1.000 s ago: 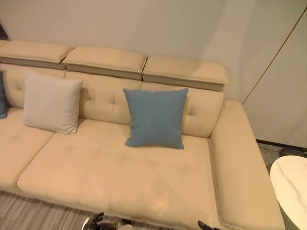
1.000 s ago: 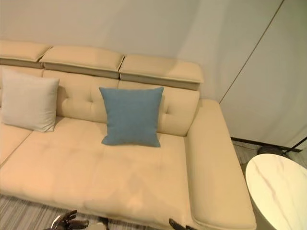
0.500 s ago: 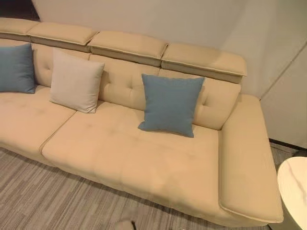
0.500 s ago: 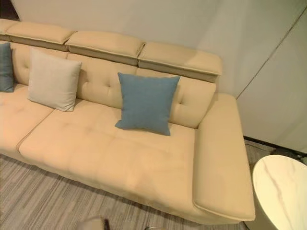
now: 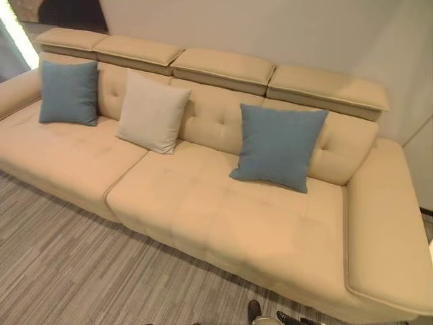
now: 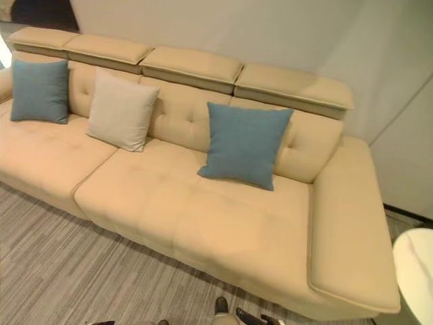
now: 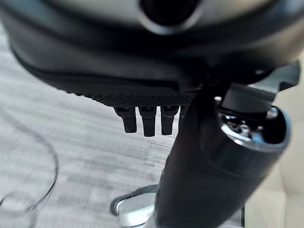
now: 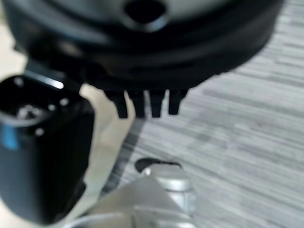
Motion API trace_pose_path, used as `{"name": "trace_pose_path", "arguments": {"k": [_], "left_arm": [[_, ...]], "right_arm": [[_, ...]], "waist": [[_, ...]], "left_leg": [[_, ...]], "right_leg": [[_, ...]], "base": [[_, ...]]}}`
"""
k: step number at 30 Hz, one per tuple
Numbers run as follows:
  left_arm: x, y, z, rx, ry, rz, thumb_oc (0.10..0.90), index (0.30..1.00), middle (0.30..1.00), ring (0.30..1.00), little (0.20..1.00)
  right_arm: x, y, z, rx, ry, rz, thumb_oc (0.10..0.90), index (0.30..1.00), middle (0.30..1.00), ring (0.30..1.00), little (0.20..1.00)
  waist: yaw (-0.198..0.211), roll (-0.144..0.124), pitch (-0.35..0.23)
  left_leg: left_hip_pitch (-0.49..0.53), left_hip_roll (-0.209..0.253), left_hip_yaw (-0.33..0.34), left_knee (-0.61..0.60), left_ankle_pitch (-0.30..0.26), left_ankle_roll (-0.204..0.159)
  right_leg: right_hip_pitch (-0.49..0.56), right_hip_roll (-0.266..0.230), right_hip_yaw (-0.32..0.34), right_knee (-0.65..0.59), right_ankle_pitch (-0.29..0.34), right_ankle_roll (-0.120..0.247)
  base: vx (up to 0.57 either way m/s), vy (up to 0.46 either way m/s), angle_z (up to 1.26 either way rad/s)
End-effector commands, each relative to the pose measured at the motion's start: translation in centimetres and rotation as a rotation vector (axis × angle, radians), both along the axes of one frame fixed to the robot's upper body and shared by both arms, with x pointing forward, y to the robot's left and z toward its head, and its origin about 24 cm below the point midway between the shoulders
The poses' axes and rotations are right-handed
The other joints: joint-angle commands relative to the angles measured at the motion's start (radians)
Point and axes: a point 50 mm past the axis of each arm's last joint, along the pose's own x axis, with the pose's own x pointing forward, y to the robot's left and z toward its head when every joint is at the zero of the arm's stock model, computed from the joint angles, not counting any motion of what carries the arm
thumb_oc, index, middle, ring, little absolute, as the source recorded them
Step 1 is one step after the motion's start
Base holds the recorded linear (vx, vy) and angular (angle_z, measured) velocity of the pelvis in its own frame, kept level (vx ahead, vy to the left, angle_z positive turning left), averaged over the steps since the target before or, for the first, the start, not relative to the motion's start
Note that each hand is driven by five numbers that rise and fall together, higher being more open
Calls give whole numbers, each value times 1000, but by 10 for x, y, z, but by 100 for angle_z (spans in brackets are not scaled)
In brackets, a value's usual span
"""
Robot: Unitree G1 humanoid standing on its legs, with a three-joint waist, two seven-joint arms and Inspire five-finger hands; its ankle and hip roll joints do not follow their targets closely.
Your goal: Pick up all the scattered cushions and arrange them neatly on the sofa.
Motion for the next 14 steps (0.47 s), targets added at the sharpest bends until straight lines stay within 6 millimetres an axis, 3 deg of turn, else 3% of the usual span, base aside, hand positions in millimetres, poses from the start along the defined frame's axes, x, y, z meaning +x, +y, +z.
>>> {"name": "trace_pose_path", "arguments": {"k": [1,3,5,6,8,14], "left_arm": [[29,-12,4,-14,-90,-27,800,900,900,900,900],[13,-4,2,-1,-46,16,800,900,900,900,900],[9,-4,1,-13,-43,43,800,900,900,900,900],[8,-4,1,-22,-45,58,800,900,900,900,900],[5,-6,-1,-38,-44,89,800,900,900,900,900],[11,-18,-2,-97,-77,168,800,900,900,900,900]], "right_arm": [[16,-14,6,-65,-32,21,800,900,900,900,900],[-2,-11,1,-50,29,14,800,900,900,900,900],[-10,-7,-1,-38,53,6,800,900,900,900,900],[-16,-5,-3,-29,72,-4,800,900,900,900,900],[-21,-5,-4,-31,95,3,800,900,900,900,900],[0,-10,1,-47,24,10,800,900,900,900,900]], "waist": [[16,67,58],[42,69,34],[63,57,14],[69,51,2],[78,36,-18],[87,29,-43]], "left_leg": [[215,85,-33,-266,-47,-75],[197,78,-16,-266,-29,-61],[173,64,-13,-262,-13,-59],[167,61,-15,-263,-9,-61],[162,54,-8,-264,-13,-68],[175,76,13,-323,32,-91]], "right_leg": [[-34,25,14,247,-74,32],[33,49,12,331,-126,24],[84,73,22,300,-138,16],[102,90,32,259,-180,8],[148,96,28,139,-197,0],[218,116,20,-36,-168,-15]], "base": [[-256,101,-34],[-152,42,-41],[-81,-39,-40],[-47,-77,-32],[-50,-98,-20],[-56,-98,-4]]}}
